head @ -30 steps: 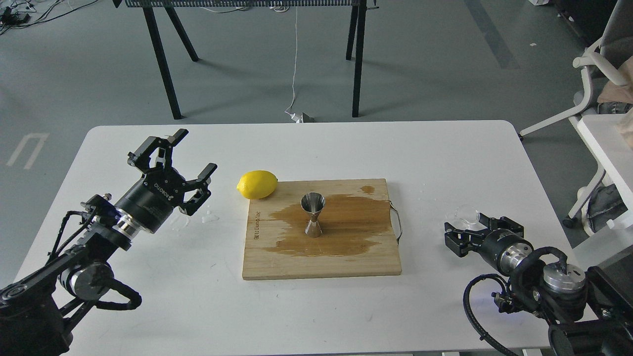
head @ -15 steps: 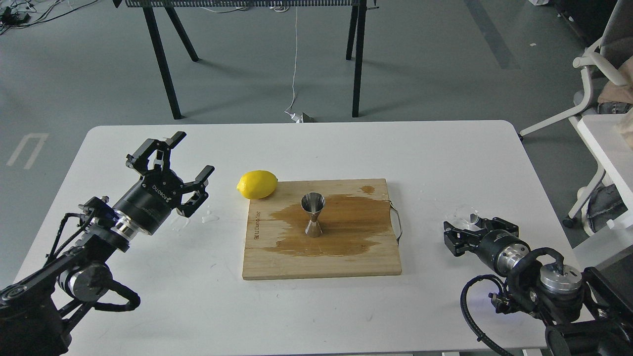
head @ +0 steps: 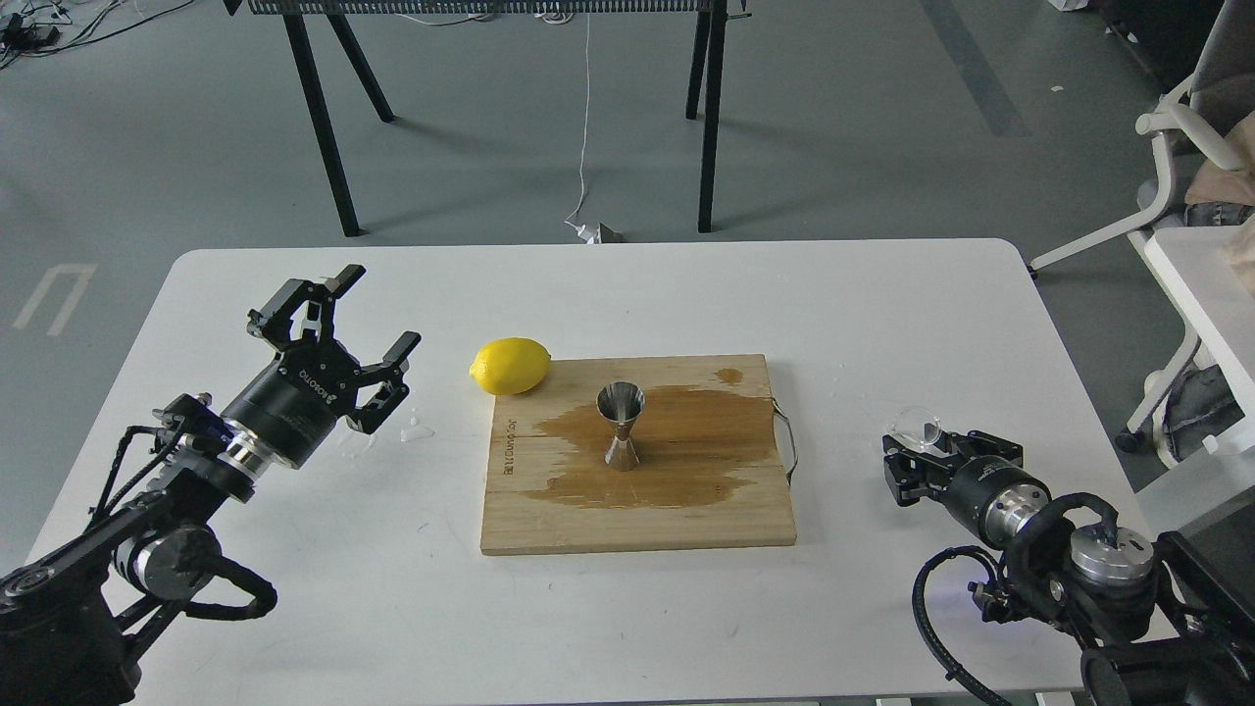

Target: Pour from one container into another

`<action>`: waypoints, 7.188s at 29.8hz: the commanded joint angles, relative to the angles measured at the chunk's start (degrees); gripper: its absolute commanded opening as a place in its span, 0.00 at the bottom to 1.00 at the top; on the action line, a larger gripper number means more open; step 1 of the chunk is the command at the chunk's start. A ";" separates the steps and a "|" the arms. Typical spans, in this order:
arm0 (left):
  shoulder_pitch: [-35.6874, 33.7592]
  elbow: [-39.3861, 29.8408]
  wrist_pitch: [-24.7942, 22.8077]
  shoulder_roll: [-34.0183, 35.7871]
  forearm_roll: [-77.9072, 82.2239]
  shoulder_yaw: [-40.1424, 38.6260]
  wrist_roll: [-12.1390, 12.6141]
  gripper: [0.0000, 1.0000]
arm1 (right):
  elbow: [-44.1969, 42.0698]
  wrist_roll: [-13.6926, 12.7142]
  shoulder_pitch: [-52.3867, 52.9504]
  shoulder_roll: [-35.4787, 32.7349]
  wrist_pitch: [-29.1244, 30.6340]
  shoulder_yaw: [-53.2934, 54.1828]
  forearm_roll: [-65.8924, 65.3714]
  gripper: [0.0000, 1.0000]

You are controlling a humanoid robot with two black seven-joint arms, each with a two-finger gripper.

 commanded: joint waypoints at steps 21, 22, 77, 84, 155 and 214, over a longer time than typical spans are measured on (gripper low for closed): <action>-0.09 0.01 0.00 0.07 0.09 0.11 0.00 0.92 | 18.90 1.59 0.61 -0.62 -1.44 -4.65 -19.52 0.39; -0.09 0.01 0.00 0.07 0.09 0.11 0.00 0.92 | 19.52 1.50 1.31 -0.62 -1.79 -5.18 -21.19 0.39; -0.53 0.01 0.00 0.07 0.00 0.02 0.00 0.92 | 16.71 1.85 43.33 -0.62 -7.16 -55.36 -44.77 0.39; -0.53 0.01 0.00 0.15 0.00 -0.07 0.00 0.92 | 16.97 1.94 43.77 -0.70 -7.07 -57.91 -46.43 0.39; -0.44 0.80 0.00 0.33 0.00 -0.24 0.00 0.93 | 16.01 2.73 58.71 0.79 -6.01 -79.27 -57.86 0.39; -0.62 1.15 0.00 -0.02 -0.09 -0.24 0.00 0.93 | 18.56 7.39 -7.02 10.27 -6.28 14.32 -16.29 0.39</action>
